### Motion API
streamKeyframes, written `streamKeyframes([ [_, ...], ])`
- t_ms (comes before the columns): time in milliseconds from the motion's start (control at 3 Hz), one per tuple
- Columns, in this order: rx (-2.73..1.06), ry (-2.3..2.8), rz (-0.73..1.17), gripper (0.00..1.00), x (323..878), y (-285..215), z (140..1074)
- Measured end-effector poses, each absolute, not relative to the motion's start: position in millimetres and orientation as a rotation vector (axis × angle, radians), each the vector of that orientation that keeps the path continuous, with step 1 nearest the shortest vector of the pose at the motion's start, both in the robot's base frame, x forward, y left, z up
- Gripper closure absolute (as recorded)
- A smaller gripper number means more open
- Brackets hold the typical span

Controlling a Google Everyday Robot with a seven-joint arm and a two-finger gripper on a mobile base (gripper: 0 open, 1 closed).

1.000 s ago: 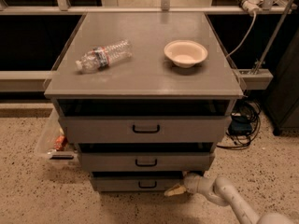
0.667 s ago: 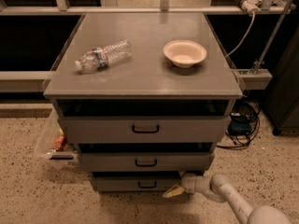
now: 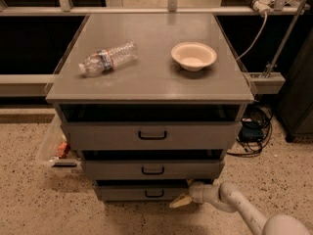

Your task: Open bottom drawer

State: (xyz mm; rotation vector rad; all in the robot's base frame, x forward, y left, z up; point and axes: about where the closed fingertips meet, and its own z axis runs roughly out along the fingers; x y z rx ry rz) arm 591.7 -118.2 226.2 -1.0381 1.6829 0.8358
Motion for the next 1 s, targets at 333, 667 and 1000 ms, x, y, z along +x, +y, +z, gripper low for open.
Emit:
streamKeyframes([
  [333,-1.151,1.727,0.788,0.0,593.1,-118.0,223.2],
  [667,-1.227,1.767,0.77,0.0,589.8,-121.7,219.4],
  [1000,-1.227,1.767,0.77,0.0,589.8,-121.7,219.4],
])
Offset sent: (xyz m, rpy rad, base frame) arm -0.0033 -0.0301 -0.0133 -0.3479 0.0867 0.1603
